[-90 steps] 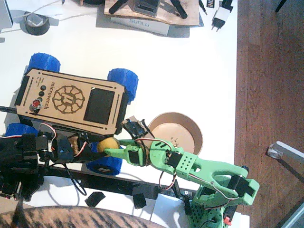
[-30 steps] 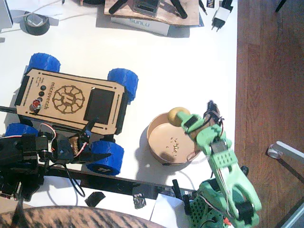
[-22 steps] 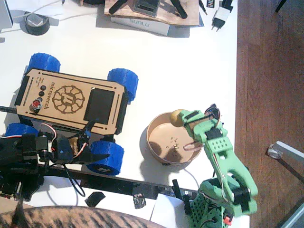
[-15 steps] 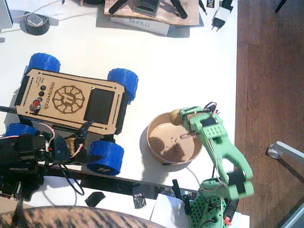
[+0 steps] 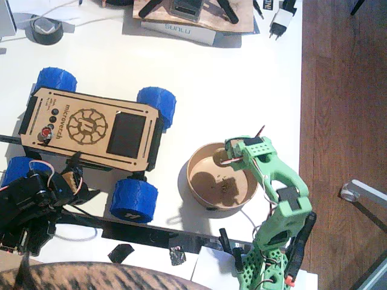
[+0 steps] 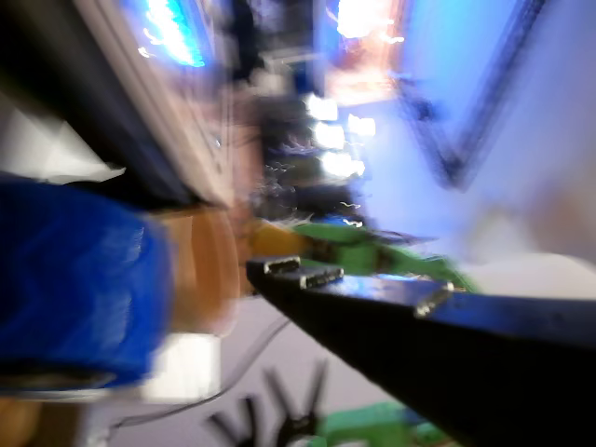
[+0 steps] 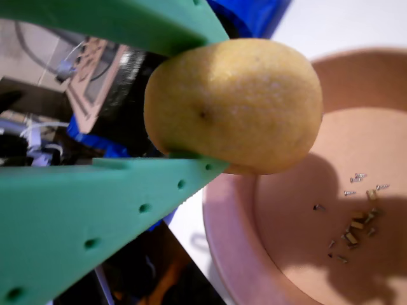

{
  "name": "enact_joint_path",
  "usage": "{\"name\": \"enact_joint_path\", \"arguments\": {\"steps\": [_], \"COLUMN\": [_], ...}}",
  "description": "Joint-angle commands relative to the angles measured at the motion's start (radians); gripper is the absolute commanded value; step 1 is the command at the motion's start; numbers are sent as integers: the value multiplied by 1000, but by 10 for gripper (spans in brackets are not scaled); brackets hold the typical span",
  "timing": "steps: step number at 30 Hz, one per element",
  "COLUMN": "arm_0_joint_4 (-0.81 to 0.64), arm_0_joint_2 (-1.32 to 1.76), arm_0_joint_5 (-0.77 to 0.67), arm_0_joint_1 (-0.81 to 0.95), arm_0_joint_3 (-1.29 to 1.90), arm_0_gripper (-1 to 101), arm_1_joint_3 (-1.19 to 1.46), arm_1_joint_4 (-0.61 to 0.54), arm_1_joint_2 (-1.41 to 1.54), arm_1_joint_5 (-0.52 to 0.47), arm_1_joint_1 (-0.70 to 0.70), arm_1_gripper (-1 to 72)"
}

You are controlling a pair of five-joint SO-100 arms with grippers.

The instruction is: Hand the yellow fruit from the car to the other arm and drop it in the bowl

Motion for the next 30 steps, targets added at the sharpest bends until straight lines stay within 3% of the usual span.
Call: {"name": "enact_joint_path", "arguments": {"steps": [1, 13, 30], "arm_0_joint_4": [12, 141, 127], "arm_0_joint_2": [64, 46, 25], "arm_0_joint_5": [5, 32, 469], "arm_0_joint_1": [-14, -23, -253], "arm_0_joint_3": [84, 156, 156], "arm_0_gripper": [553, 537, 500], "arm_1_joint_3": [-92, -253, -305], "arm_1_joint_4": [-6, 18, 147], "arm_1_joint_2": [-37, -225, -261], "arm_1_joint_5": [35, 89, 175], "arm_1_joint_1": [-3, 18, 17], "arm_1_gripper": [0, 0, 0]}}
